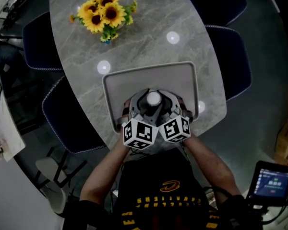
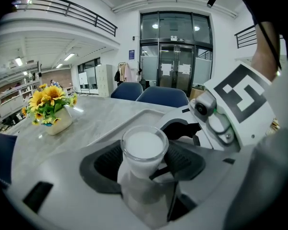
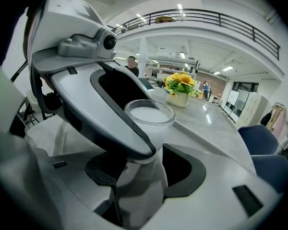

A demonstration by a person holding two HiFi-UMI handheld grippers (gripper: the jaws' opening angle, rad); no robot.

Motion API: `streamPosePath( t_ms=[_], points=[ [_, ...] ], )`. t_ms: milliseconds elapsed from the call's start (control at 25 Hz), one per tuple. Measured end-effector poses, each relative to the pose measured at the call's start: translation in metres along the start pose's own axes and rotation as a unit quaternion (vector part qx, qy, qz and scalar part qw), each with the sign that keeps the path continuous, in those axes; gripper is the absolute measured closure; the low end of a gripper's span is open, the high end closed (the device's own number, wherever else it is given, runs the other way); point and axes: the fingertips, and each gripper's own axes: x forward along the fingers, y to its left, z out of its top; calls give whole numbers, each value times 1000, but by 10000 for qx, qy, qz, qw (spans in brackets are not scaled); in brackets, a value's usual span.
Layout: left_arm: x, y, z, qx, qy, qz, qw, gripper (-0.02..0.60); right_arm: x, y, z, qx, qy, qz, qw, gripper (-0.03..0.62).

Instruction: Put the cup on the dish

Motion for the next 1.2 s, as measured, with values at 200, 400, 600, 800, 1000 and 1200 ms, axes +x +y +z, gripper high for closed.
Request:
streamPosePath(
  t_ms=[200, 400, 600, 800, 1000, 1200],
  points=[
    [2, 1, -3, -114, -39, 2, 9999, 314, 1, 0, -1, -59, 48, -22, 10000, 361],
    [3, 2, -4, -257, -17, -51, 9997, 314, 1, -1, -2, -45, 62, -31, 10000, 361],
    [1, 6, -3, -317, -32, 17, 9995, 293, 1, 0, -4, -154, 97, -15, 9998, 361],
    [-1, 9, -3, -422, -46, 55, 9991, 287, -1, -1, -8, -85, 119, -52, 9999, 361],
    [-6, 12, -4, -395, -53, 149, 9991, 287, -2, -2, -10, -39, 106, -78, 9999, 361],
    [-16, 9, -11, -461, 10, 241, 9986, 287, -12, -3, -11, 78, 54, -119, 9999, 361]
  ],
)
